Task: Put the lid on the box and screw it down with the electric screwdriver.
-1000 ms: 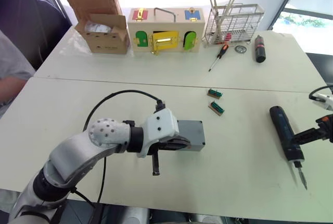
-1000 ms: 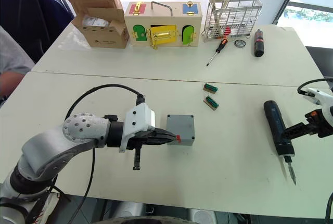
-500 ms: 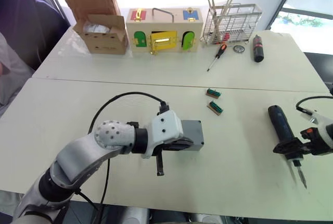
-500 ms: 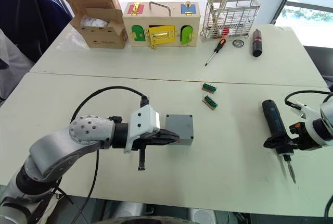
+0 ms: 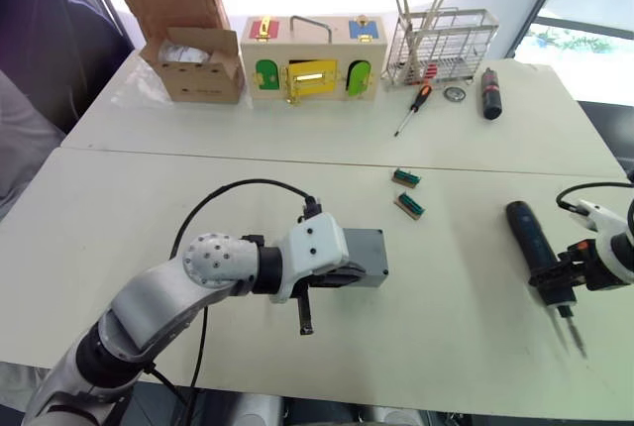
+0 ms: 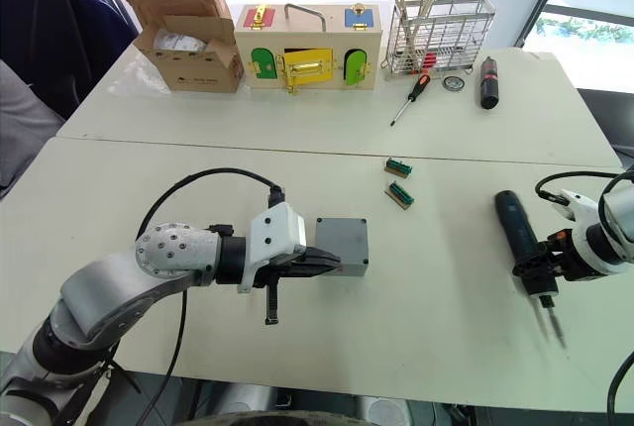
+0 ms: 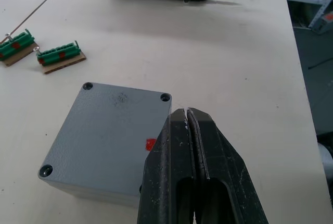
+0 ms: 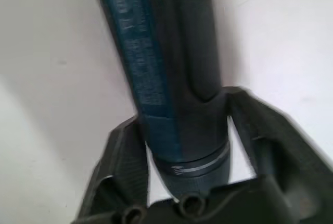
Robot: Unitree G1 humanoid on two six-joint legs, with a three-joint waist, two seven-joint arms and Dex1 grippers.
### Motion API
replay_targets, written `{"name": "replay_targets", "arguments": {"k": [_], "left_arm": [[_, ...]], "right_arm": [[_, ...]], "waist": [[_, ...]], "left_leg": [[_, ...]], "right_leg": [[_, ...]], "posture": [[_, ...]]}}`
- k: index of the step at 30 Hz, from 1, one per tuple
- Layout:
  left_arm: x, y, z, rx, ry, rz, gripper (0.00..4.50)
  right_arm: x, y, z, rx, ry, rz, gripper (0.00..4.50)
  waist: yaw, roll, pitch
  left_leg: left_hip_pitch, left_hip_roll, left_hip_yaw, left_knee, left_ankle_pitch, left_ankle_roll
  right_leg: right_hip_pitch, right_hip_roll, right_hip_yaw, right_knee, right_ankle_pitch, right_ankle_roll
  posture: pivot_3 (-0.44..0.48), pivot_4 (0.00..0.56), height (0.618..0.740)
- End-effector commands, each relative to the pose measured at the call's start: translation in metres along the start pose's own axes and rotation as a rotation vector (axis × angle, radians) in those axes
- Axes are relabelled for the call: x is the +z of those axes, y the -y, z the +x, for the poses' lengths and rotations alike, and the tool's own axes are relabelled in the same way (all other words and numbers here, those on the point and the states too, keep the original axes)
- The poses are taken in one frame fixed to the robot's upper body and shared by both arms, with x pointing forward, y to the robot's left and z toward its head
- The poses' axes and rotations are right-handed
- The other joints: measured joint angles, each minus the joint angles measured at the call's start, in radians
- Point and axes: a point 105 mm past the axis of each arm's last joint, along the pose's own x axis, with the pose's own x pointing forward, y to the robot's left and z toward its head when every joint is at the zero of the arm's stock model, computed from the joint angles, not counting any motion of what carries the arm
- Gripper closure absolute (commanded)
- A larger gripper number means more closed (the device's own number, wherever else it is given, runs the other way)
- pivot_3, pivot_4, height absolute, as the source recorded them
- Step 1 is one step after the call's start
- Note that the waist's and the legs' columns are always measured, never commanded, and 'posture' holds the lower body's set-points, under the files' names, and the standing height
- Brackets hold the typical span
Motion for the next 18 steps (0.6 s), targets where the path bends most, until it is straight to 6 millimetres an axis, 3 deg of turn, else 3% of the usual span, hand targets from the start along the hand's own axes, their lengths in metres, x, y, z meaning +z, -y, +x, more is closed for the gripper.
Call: {"name": "replay_targets", "arguments": {"k": [1, 7, 9, 11, 13, 16, 18], "left_arm": [[0.005, -0.002, -0.002, 0.022, 0.024, 0.029, 4.5], [0.004, -0.005, -0.002, 0.025, 0.022, 0.03, 4.5], [0.002, -0.008, -0.005, 0.027, 0.017, 0.029, 4.5], [0.002, -0.014, -0.008, 0.027, 0.008, 0.037, 4.5], [0.0, -0.018, -0.011, 0.019, -0.007, 0.049, 4.5], [0.001, -0.021, -0.012, -0.003, -0.011, 0.062, 4.5], [0.003, -0.024, -0.013, -0.017, -0.004, 0.06, 4.5]], "right_arm": [[-0.007, -0.003, 0.012, 0.002, -0.033, -0.016, 2.74], [-0.003, -0.003, 0.018, -0.009, -0.016, -0.017, 2.74], [0.01, -0.004, 0.012, 0.002, 0.04, -0.033, 2.74], [0.049, -0.009, -0.023, 0.08, 0.225, -0.029, 2.74], [0.081, -0.021, -0.062, 0.183, 0.408, -0.011, 2.74], [0.111, -0.032, -0.115, 0.291, 0.669, -0.008, 2.74], [0.123, -0.042, -0.144, 0.413, 0.834, 0.016, 2.74]], "waist": [[0.001, -0.002, -0.001], [0.001, -0.013, -0.008], [-0.001, -0.014, -0.008], [-0.012, -0.013, -0.007], [-0.023, 0.003, 0.0], [-0.017, 0.015, 0.002], [0.001, 0.012, 0.003]], "left_leg": [[0.0, 0.0, 0.0, 0.0, 0.0, 0.0], [0.001, 0.0, 0.0, 0.0, 0.0, 0.0], [0.001, 0.0, -0.001, 0.0, 0.0, 0.0], [0.001, 0.0, 0.0, 0.0, 0.0, 0.0], [0.001, -0.001, 0.004, 0.0, 0.0, 0.0], [-0.001, -0.002, 0.008, -0.002, 0.0, 0.001], [-0.003, 0.0, 0.006, -0.005, 0.001, 0.001]], "right_leg": [[0.0, 0.0, 0.0, 0.0, 0.0, 0.0], [0.001, 0.0, 0.0, 0.0, 0.0, 0.0], [0.001, 0.0, 0.0, 0.0, 0.0, 0.0], [0.001, 0.0, 0.0, -0.001, 0.0, 0.0], [0.0, 0.0, 0.003, 0.0, 0.0, 0.0], [-0.006, 0.0, 0.007, 0.002, 0.0, 0.0], [-0.011, 0.002, 0.007, 0.004, 0.0, 0.0]], "posture": [[0.0, 0.15, 0.74], [0.0, 0.15, 0.74], [0.0, 0.15, 0.74], [0.0, 0.15, 0.74], [0.0, 0.15, 0.74], [0.0, 0.15, 0.74], [0.0, 0.15, 0.74]]}}
